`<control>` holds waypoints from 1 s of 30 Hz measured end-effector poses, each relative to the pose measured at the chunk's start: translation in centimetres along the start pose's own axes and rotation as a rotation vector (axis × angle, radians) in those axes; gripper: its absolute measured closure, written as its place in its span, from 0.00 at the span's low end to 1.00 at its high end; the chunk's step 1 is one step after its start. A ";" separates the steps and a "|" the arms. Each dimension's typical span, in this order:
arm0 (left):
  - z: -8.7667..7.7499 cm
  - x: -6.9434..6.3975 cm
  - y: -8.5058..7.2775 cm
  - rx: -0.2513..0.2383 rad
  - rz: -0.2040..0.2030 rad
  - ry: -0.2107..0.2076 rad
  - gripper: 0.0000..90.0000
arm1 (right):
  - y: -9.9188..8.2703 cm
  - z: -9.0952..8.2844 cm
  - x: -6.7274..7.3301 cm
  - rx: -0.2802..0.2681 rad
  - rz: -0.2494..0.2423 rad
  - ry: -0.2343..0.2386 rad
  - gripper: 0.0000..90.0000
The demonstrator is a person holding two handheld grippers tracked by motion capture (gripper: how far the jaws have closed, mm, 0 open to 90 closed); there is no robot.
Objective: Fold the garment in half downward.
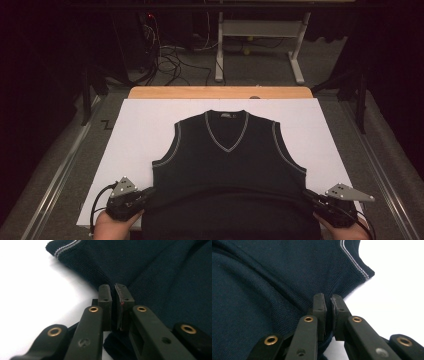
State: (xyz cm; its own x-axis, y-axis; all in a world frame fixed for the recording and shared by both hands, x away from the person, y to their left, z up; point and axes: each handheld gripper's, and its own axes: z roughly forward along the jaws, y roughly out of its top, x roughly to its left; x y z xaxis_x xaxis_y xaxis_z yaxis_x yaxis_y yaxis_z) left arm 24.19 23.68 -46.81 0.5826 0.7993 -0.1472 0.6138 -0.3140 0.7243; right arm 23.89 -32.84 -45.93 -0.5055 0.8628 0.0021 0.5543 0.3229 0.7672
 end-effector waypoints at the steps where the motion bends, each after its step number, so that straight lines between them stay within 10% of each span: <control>1: 0.0 0.0 0.0 0.000 -0.002 -0.001 0.89 | 0.0 0.0 0.0 0.000 0.000 0.000 0.93; 25: -1.3 -1.2 -1.6 0.000 0.014 -0.022 0.88 | -0.5 -0.4 0.3 0.008 -0.001 0.007 0.93; 30: -1.4 -0.9 -1.6 -0.024 -0.012 -0.004 0.73 | -0.4 -0.5 0.1 -0.011 0.012 0.014 0.83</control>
State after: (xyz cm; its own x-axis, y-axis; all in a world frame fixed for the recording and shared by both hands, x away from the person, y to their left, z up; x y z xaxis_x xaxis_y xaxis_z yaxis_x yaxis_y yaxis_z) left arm 21.94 24.19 -46.92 0.5771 0.8010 -0.1590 0.6079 -0.2914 0.7386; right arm 23.25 -33.06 -45.93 -0.5079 0.8612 0.0200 0.5527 0.3080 0.7744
